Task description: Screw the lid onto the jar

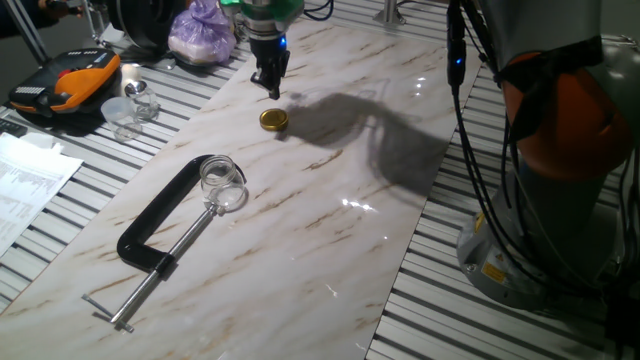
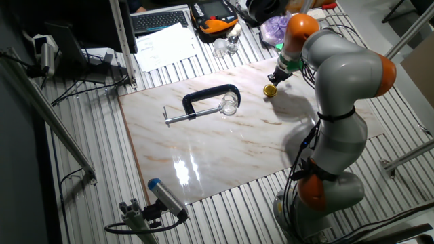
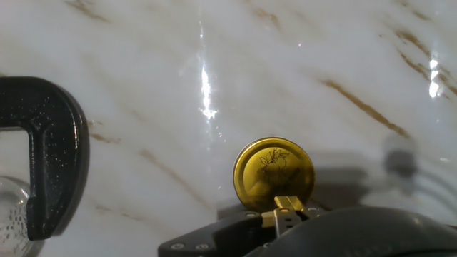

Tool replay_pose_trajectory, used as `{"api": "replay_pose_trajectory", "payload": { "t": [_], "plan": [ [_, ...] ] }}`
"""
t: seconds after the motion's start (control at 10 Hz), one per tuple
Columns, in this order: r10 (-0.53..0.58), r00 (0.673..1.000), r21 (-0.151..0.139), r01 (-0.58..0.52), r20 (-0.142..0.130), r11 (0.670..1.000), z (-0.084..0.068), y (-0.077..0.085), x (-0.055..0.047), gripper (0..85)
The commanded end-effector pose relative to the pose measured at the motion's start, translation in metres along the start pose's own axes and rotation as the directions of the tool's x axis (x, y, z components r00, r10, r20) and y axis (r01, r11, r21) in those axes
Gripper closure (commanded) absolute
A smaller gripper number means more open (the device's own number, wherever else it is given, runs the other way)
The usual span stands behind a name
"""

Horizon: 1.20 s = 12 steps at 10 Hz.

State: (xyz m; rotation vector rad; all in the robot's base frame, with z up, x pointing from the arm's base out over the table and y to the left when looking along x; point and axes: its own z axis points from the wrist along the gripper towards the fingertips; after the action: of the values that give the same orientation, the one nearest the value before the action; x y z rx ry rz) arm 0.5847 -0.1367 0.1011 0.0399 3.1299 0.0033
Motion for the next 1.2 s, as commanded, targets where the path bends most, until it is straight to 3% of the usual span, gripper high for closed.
{"api": "replay_pose_trajectory", "payload": {
  "t": [0.0, 0.1, 0.5, 0.9, 1.1],
  "plan": [
    [0.006, 1.000, 0.001, -0.006, -0.014, 1.000, 0.0000, 0.0001, -0.0001, 85.0],
    [0.009, 1.000, 0.002, -0.009, -0.025, 1.000, 0.0000, 0.0001, -0.0001, 85.0],
    [0.022, 1.000, -0.021, -0.022, -0.018, 1.000, 0.0000, 0.0002, -0.0002, 85.0],
    [0.002, 1.000, 0.008, -0.002, 0.008, 1.000, 0.0028, 0.0029, 0.0006, 85.0],
    [0.000, 1.000, 0.004, 0.000, -0.005, 1.000, -0.0028, 0.0018, -0.0033, 85.0]
  ]
}}
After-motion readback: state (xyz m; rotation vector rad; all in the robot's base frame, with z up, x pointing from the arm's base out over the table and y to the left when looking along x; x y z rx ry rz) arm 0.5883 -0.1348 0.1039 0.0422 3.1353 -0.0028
